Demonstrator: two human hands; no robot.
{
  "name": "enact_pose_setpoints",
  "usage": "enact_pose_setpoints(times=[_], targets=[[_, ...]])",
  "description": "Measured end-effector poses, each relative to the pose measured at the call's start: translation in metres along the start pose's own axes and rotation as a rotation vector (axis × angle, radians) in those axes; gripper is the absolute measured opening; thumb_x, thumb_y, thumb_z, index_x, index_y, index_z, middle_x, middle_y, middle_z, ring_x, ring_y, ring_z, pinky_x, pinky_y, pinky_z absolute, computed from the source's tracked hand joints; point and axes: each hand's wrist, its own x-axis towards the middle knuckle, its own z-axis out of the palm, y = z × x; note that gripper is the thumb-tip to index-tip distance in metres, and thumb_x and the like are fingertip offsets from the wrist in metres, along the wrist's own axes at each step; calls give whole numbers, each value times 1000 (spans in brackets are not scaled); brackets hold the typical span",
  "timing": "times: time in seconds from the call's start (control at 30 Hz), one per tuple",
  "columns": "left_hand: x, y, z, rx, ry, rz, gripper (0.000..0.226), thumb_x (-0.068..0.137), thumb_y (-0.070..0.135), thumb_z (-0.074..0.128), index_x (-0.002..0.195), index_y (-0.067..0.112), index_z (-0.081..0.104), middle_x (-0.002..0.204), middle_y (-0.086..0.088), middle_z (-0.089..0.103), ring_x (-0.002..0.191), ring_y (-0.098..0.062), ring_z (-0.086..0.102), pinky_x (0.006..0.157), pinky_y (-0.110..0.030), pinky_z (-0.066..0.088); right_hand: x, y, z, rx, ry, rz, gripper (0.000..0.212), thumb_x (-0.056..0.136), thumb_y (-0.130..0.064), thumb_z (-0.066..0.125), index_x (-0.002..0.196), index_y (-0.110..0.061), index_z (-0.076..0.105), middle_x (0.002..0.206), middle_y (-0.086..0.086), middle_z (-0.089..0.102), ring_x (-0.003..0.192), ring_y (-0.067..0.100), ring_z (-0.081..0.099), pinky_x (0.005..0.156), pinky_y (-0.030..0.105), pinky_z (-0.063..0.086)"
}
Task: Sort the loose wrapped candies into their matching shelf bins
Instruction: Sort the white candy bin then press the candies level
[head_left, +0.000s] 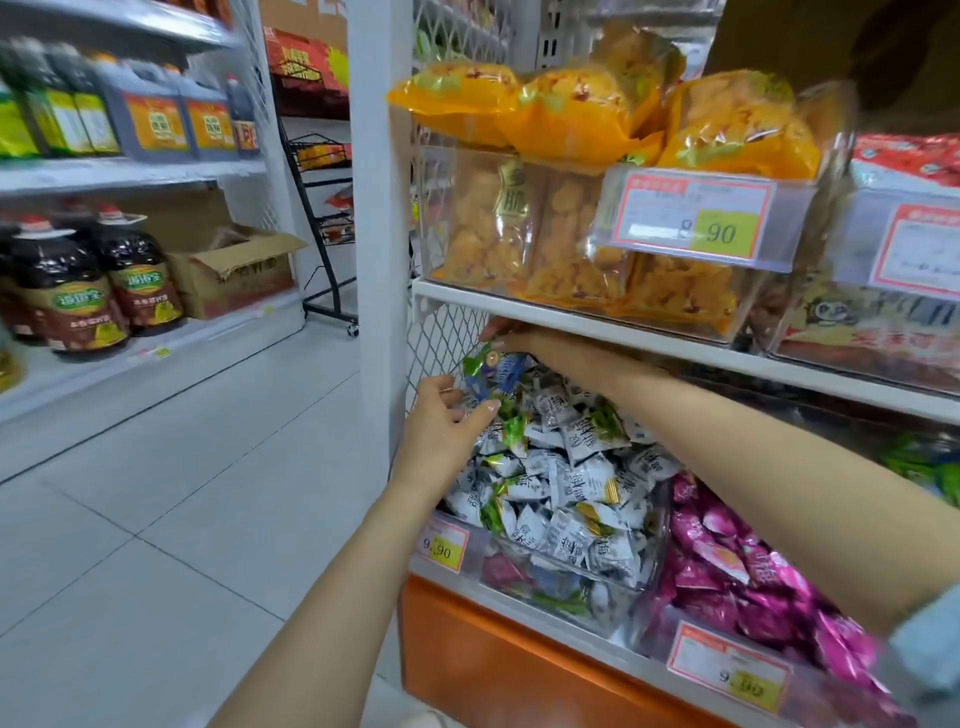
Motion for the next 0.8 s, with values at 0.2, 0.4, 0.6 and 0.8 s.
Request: enact_pose_setpoints(times=[0.2, 0.4, 0.6, 0.8], targets=[[-1, 4, -1, -153, 32, -71, 16, 86, 18, 66, 95, 18, 52, 93, -3, 62, 93, -26, 63, 86, -42, 52, -4, 2, 20, 12, -103, -41, 20, 84, -2, 64, 82, -22, 66, 87, -4, 67, 84, 9, 61, 81, 23, 49], [-3, -1, -14, 19, -8, -120, 27, 86, 18, 66, 107, 4, 59, 102, -14, 67, 94, -28, 63, 85, -44, 53, 30, 39, 6, -186, 77, 47, 15, 88, -17, 63, 96, -29, 64, 107, -4, 63, 111, 19, 58, 102, 36, 42], [-5, -6, -23, 157, -43, -96, 14, 83, 20, 67, 91, 10, 60, 87, -8, 65, 84, -26, 61, 75, -33, 52, 54, 48, 14, -556, -133, 143, 32, 90, -9, 59, 122, -12, 58, 126, 7, 59, 116, 22, 54, 97, 32, 44], [-4, -5, -26, 208, -42, -92, 19, 86, 25, 62, 75, 14, 51, 68, -1, 51, 72, -22, 49, 59, -29, 35, 65, 50, 21, -586, -89, 217, 41, 80, -19, 73, 118, -19, 57, 123, 6, 55, 105, 21, 54, 75, 25, 40]])
